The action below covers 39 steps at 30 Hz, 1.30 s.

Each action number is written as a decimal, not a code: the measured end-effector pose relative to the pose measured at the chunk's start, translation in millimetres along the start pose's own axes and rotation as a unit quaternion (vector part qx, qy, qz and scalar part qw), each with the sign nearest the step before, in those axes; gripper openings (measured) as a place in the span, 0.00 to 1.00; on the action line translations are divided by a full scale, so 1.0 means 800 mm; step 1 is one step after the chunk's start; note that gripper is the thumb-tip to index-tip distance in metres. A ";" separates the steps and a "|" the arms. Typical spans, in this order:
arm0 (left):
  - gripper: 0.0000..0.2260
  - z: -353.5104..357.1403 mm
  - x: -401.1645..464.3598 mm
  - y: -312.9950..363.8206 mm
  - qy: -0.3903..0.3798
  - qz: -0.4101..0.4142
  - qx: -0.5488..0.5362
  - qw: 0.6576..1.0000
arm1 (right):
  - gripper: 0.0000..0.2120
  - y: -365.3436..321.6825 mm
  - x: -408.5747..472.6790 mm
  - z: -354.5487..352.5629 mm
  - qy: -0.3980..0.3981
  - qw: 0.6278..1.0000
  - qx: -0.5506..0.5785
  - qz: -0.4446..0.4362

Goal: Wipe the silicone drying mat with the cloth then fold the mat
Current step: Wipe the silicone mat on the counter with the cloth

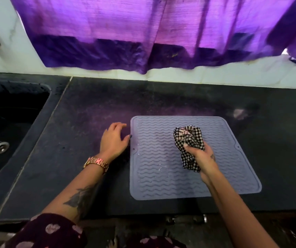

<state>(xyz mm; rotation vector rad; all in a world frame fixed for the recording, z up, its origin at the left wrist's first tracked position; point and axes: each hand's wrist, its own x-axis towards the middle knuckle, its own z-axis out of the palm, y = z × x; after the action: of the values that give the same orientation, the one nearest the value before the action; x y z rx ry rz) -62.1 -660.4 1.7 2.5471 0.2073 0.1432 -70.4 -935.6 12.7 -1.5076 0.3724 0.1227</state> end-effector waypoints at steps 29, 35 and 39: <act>0.37 0.044 -0.005 -0.028 0.071 -0.029 0.113 0.991 | 0.16 -0.063 0.119 -0.161 0.210 0.835 -0.505 -0.061; 0.37 0.047 -0.002 -0.031 0.066 -0.030 0.122 0.990 | 0.18 -0.032 0.127 -0.139 0.186 0.788 -0.585 -0.043; 0.37 0.047 -0.002 -0.031 0.066 -0.029 0.128 0.989 | 0.18 -0.029 0.126 -0.134 0.194 0.748 -0.632 -0.055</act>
<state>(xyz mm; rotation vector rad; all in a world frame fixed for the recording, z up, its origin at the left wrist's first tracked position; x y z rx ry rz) -60.9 -660.4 -43.5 2.7861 0.3716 0.2803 13.4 -1058.2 1.0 -2.9393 0.5742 -0.0694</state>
